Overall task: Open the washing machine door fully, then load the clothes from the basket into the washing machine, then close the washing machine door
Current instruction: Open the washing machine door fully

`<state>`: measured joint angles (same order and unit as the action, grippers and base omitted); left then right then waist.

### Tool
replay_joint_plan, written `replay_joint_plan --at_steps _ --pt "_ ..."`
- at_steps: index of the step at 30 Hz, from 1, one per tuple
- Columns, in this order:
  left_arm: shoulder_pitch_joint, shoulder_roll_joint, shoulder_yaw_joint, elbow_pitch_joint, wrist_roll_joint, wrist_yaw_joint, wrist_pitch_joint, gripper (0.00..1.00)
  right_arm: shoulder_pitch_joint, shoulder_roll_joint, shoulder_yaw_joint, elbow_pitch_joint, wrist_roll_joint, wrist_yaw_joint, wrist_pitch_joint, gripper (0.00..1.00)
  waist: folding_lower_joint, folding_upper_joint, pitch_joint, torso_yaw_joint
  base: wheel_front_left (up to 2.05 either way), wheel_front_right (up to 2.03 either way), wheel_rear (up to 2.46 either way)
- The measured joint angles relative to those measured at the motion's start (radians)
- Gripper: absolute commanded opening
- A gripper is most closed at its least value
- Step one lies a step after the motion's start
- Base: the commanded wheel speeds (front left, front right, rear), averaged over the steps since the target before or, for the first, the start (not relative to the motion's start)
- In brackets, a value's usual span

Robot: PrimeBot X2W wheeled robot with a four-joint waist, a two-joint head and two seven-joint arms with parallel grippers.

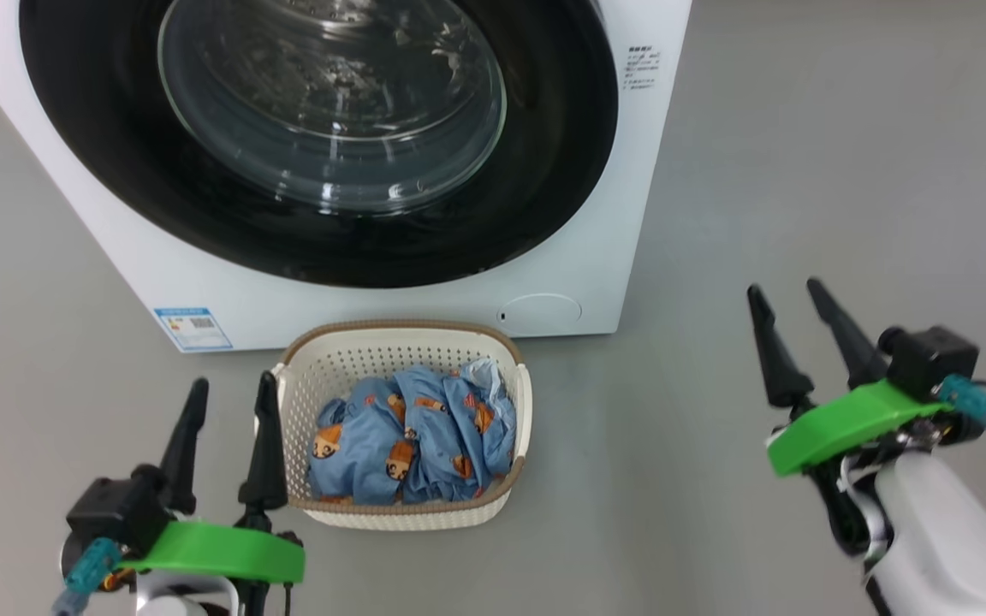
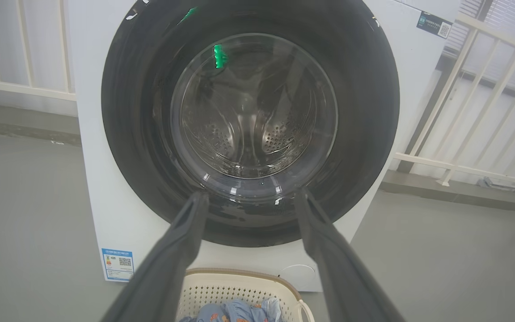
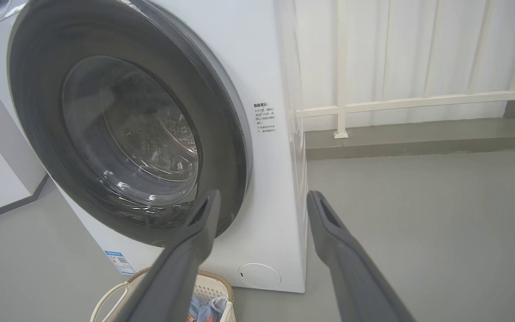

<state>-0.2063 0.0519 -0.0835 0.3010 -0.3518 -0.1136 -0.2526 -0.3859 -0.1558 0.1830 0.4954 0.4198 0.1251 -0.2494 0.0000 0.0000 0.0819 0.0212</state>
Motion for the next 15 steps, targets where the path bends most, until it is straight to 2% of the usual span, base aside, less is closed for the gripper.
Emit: replay_joint_plan --at_steps 6,7,8,9,10,11,15 --pt "-0.020 -0.004 0.003 -0.021 0.000 0.000 -0.003 1.00 -0.085 -0.028 0.004 0.005 0.042 0.000 0.000 0.98 0.0000 0.0000 0.044 0.012 0.00 0.00 0.00" --pt "-0.021 -0.004 0.003 -0.024 0.000 0.000 -0.003 1.00 -0.100 -0.037 0.004 0.009 0.055 0.000 0.000 0.78 0.0000 0.0000 0.052 0.013 0.00 0.00 0.00" --pt "-0.023 -0.004 0.004 -0.026 0.000 0.000 -0.003 1.00 -0.114 -0.046 0.002 0.013 0.066 0.000 0.000 0.45 0.0000 0.0000 0.059 0.016 0.00 0.00 0.00" --pt "-0.026 -0.006 0.004 -0.026 0.000 0.000 -0.003 1.00 -0.127 -0.054 -0.002 0.015 0.081 0.000 0.000 0.45 0.0000 0.0000 0.067 0.018 0.00 0.00 0.00" --pt "-0.030 -0.006 0.003 -0.028 0.000 0.000 -0.003 1.00 -0.141 -0.061 -0.007 0.017 0.093 0.000 0.000 0.29 0.0000 0.0000 0.075 0.021 0.00 0.00 0.00" --pt "-0.037 -0.007 0.004 -0.031 0.000 0.000 -0.003 1.00 -0.154 -0.069 -0.015 0.017 0.104 0.000 0.000 0.00 0.0000 0.0000 0.083 0.023 0.00 0.00 0.00" --pt "-0.059 -0.007 0.004 -0.039 0.000 0.000 -0.003 1.00 -0.215 -0.107 -0.030 0.023 0.193 0.000 0.000 0.00 0.0000 0.0000 0.113 0.036 0.00 0.00 0.00"
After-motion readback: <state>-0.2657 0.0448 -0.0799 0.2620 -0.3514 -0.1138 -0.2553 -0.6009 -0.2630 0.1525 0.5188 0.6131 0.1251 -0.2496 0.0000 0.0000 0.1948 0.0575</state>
